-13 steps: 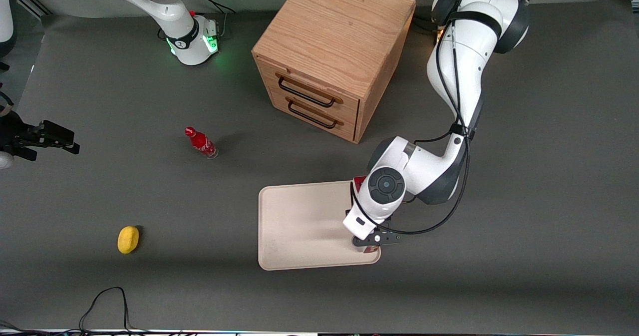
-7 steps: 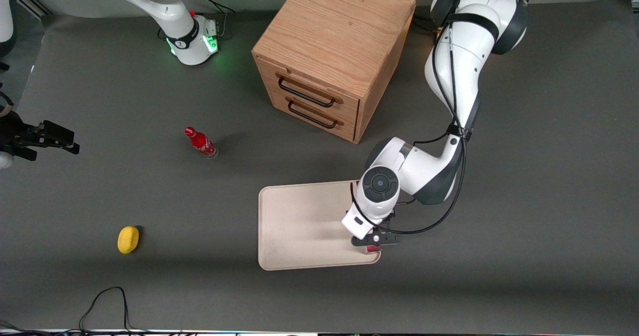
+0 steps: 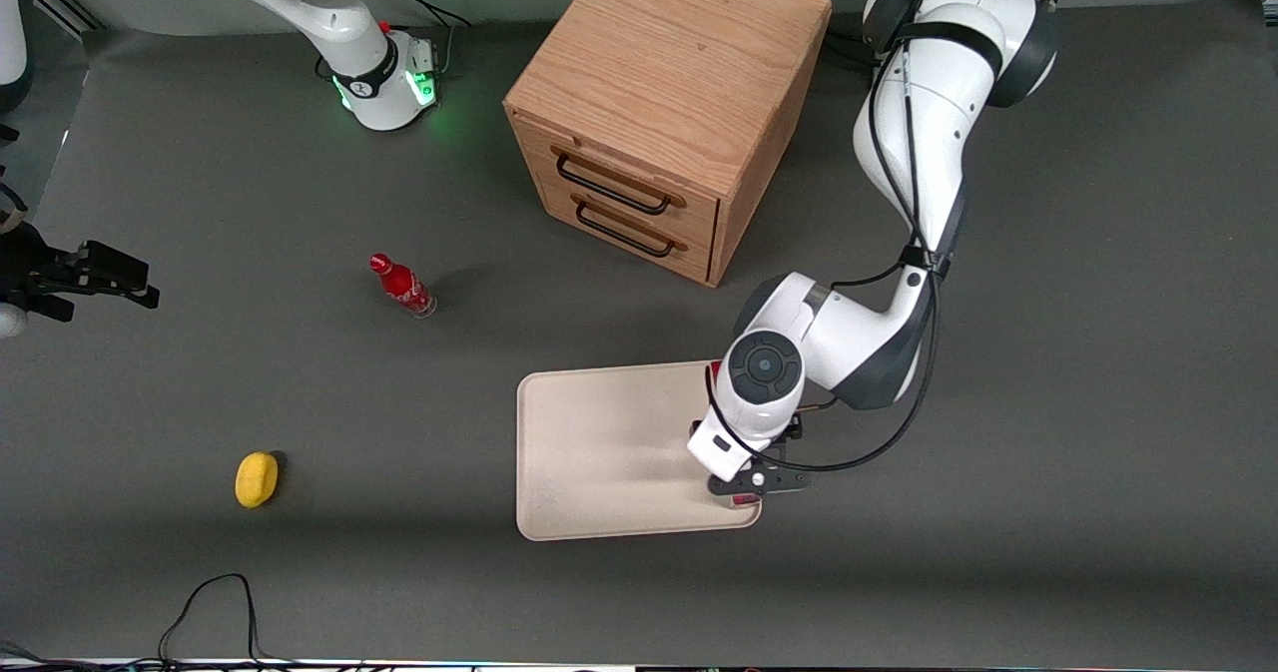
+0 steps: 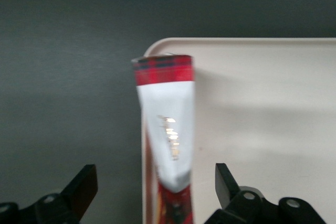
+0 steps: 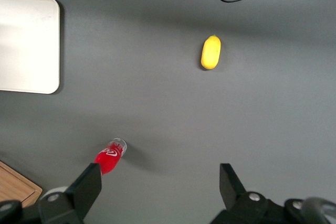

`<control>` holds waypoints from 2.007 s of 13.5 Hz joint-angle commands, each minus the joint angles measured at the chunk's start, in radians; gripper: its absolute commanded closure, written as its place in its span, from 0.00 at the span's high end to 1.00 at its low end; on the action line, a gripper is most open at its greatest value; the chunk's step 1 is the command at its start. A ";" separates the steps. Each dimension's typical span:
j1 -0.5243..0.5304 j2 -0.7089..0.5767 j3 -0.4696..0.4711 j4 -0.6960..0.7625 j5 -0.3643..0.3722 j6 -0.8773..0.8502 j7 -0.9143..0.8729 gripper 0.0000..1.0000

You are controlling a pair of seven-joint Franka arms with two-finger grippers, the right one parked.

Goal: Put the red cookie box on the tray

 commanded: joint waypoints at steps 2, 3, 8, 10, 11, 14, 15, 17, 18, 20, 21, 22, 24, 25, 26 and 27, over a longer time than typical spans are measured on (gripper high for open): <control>0.072 -0.140 -0.001 -0.036 -0.012 -0.185 0.011 1.00; 0.079 -0.184 -0.001 -0.062 -0.016 -0.229 0.017 1.00; 0.184 -0.561 -0.001 -0.471 -0.074 -0.219 0.141 1.00; 0.189 -0.673 0.016 -0.580 -0.078 -0.228 0.159 1.00; 0.189 -0.730 0.040 -0.630 -0.076 -0.237 0.190 1.00; 0.206 -0.887 0.108 -0.786 -0.081 -0.242 0.326 1.00; 0.221 -0.928 0.123 -0.824 -0.081 -0.242 0.375 1.00; 0.258 -0.979 0.135 -0.870 -0.081 -0.219 0.408 1.00; 0.290 -0.988 0.132 -0.873 -0.082 -0.221 0.416 1.00; 0.380 -1.034 0.094 -0.879 -0.078 -0.247 0.525 1.00; 0.422 -1.066 0.089 -0.892 -0.082 -0.266 0.558 1.00; 0.433 -1.092 0.089 -0.895 -0.085 -0.285 0.554 1.00; 0.431 -1.089 0.097 -0.863 -0.087 -0.323 0.569 1.00; 0.430 -1.086 0.099 -0.855 -0.091 -0.319 0.571 1.00; 0.430 -1.085 0.099 -0.846 -0.107 -0.317 0.569 1.00; 0.430 -1.076 0.112 -0.826 -0.142 -0.322 0.562 1.00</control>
